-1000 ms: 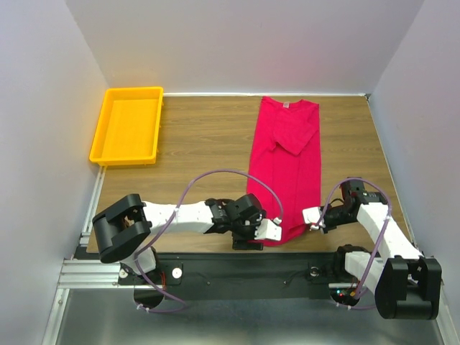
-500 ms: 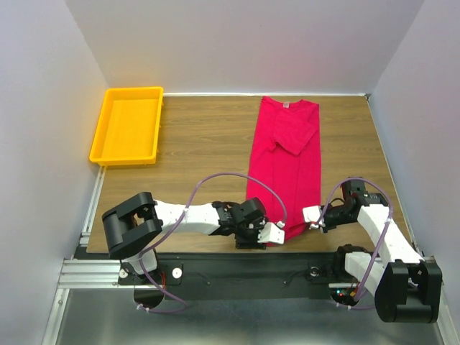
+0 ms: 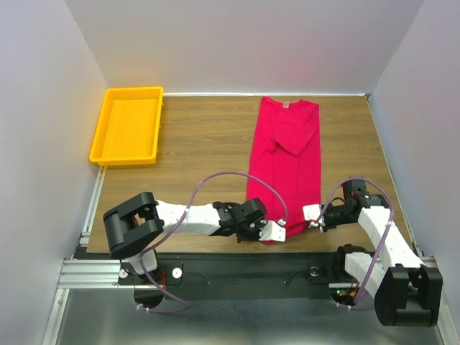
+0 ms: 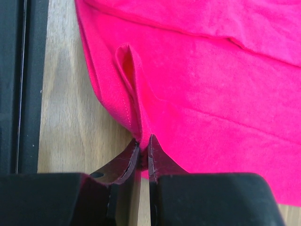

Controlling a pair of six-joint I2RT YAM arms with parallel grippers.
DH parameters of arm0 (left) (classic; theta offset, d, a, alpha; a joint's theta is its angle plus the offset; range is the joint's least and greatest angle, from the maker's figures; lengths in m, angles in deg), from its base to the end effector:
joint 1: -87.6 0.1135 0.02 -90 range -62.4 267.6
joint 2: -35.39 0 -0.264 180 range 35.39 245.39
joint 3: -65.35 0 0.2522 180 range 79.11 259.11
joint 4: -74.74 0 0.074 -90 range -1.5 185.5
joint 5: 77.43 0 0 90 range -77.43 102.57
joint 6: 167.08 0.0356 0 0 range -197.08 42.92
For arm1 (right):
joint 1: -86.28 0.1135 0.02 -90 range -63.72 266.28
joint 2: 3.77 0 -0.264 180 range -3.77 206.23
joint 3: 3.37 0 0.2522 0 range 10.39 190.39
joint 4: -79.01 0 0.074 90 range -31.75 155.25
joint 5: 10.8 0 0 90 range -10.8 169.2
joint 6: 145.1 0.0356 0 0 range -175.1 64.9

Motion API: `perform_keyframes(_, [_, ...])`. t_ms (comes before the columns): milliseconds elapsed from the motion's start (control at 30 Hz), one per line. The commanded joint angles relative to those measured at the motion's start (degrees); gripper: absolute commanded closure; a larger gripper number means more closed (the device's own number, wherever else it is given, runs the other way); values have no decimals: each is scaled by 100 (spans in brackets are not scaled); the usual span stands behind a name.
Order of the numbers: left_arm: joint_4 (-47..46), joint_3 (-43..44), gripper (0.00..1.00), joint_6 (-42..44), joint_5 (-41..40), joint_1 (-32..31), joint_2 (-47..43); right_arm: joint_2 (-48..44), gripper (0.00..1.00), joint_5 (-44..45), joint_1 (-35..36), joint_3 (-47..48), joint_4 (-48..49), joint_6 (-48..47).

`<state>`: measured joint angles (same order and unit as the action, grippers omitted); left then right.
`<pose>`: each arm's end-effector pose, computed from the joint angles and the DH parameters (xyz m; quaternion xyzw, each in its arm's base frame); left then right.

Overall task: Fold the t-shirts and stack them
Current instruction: Fold the tshirt

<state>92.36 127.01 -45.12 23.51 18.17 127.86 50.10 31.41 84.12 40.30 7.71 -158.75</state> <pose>0.1062 -0.3022 0.1666 0.7416 0.5634 -0.1979 0.3059 0.1279 0.0216 0.1852 -0.7250 0.5537 0.1896 0.3631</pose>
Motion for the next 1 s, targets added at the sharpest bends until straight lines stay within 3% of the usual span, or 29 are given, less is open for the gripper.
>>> perform_keyframes(0, [177,-184,100,82,-83,43,-404,-131,99,-274,-13,59,190,363])
perform_keyframes(467, [247,131,100,231,725,781,-1284,-561,99,-336,-40,480,331,2514])
perform_keyframes(967, [203,1485,100,776,1121,1651,-493,-17,99,-2,-171,999,893,4221])
